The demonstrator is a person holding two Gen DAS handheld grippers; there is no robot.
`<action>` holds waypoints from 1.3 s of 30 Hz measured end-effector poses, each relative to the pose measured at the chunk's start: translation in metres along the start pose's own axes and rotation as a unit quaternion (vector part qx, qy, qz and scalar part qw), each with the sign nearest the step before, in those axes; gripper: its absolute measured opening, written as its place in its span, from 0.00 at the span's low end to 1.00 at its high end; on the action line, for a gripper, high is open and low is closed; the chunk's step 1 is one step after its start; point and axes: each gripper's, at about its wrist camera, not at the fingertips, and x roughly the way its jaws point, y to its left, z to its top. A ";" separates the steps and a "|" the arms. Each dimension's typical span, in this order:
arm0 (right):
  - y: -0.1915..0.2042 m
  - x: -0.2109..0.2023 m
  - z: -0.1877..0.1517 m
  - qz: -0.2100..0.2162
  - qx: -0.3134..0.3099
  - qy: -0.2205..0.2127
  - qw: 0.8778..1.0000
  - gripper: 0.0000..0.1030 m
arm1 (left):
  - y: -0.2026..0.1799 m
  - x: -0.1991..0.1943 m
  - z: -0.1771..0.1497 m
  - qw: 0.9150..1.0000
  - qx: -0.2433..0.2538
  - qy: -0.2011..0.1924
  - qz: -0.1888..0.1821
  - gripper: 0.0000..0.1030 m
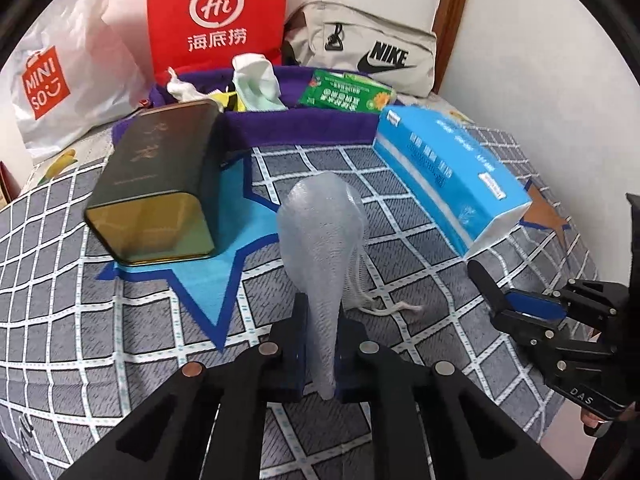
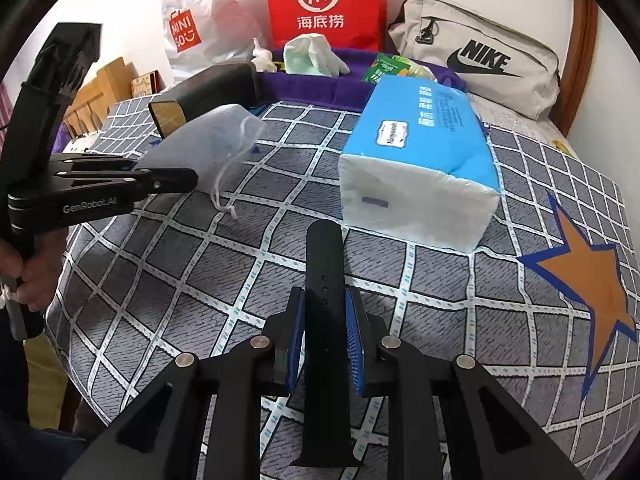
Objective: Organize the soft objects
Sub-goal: 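Carry the strap with the right gripper toward the towel while the left carries the mesh bag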
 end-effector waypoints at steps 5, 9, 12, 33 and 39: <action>0.000 -0.009 0.004 0.002 0.002 -0.007 1.000 0.20 | 0.005 -0.014 0.002 1.000 -0.009 -0.013 -0.005 0.09; 0.001 -0.015 0.009 0.002 0.000 -0.011 1.000 0.20 | 0.009 -0.023 0.004 1.000 -0.016 -0.023 -0.009 0.09; 0.002 -0.021 0.012 0.008 0.001 -0.016 1.000 0.20 | 0.011 -0.029 0.006 0.999 -0.020 -0.029 -0.012 0.09; -0.005 -0.047 0.073 0.024 0.012 -0.052 0.998 0.20 | 0.023 -0.063 0.038 0.997 -0.046 -0.053 0.008 0.08; -0.012 -0.047 0.102 0.017 0.016 -0.062 0.998 0.20 | 0.035 -0.069 0.061 0.996 -0.056 -0.062 0.031 0.08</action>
